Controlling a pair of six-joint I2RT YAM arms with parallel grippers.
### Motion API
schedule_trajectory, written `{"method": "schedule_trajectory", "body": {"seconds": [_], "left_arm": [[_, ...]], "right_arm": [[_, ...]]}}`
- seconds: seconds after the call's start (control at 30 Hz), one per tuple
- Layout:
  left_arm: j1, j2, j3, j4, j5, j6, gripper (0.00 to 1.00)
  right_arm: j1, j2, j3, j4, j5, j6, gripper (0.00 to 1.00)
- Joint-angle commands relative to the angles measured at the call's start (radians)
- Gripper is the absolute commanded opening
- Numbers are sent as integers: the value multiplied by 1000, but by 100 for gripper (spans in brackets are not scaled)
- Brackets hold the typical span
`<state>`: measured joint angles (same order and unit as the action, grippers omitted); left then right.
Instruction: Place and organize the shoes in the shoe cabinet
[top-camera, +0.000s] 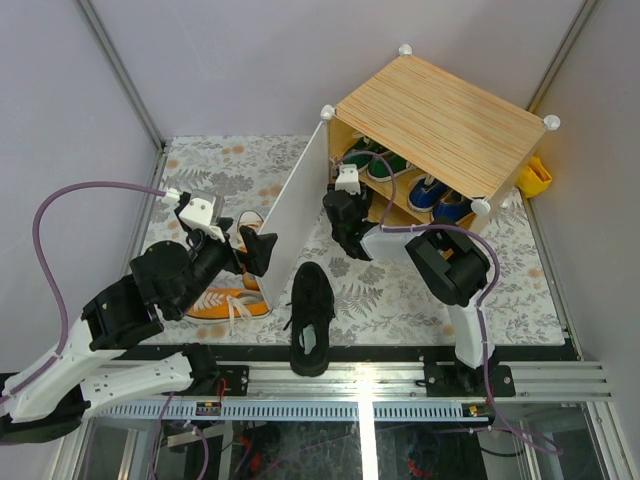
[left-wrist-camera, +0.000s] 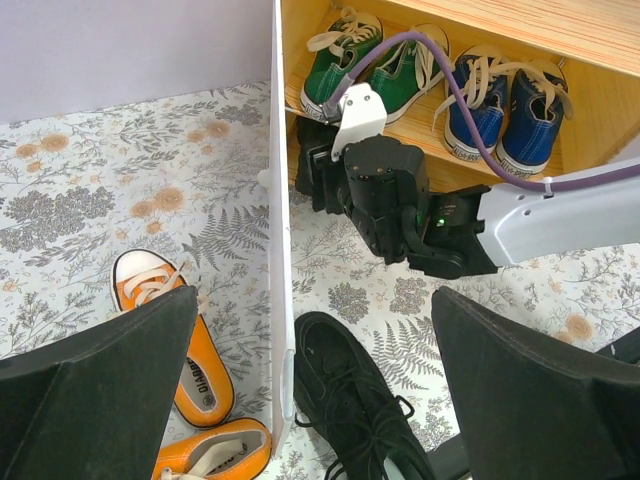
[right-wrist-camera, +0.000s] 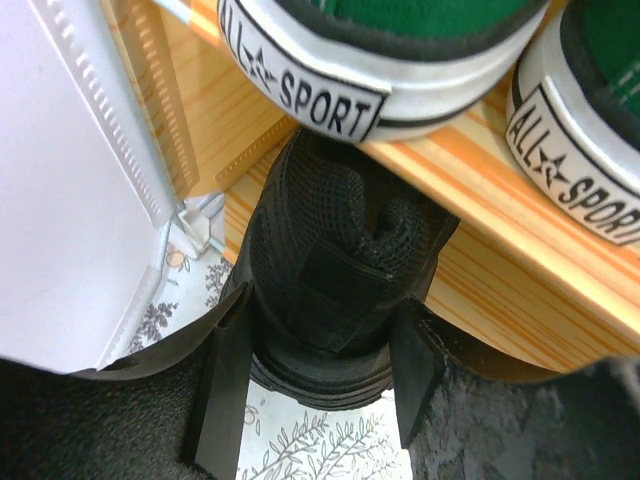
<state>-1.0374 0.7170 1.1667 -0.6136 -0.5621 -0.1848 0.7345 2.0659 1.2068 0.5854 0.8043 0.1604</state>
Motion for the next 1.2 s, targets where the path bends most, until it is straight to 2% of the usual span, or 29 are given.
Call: {"method": "schedule_trajectory", "body": {"seconds": [0.0, 0.33, 0.73, 0.9, 1.17], "left_arm": [[1, -3, -6, 34, -23, 18, 100], [1, -2, -14, 32, -33, 30, 100], [1, 6, -24, 37, -44, 38, 100], [1, 10, -26, 34, -41, 33, 100], [1, 2, -30, 28, -51, 30, 100]], "right_arm": [[-10, 22, 115, 102, 36, -36, 18], [-32, 103, 207, 85, 65, -62, 19], [-53, 137, 255, 56, 29, -24, 20], [-53, 166, 289, 38, 70, -7, 57], [-54, 175, 294, 73, 29, -24, 76]]}}
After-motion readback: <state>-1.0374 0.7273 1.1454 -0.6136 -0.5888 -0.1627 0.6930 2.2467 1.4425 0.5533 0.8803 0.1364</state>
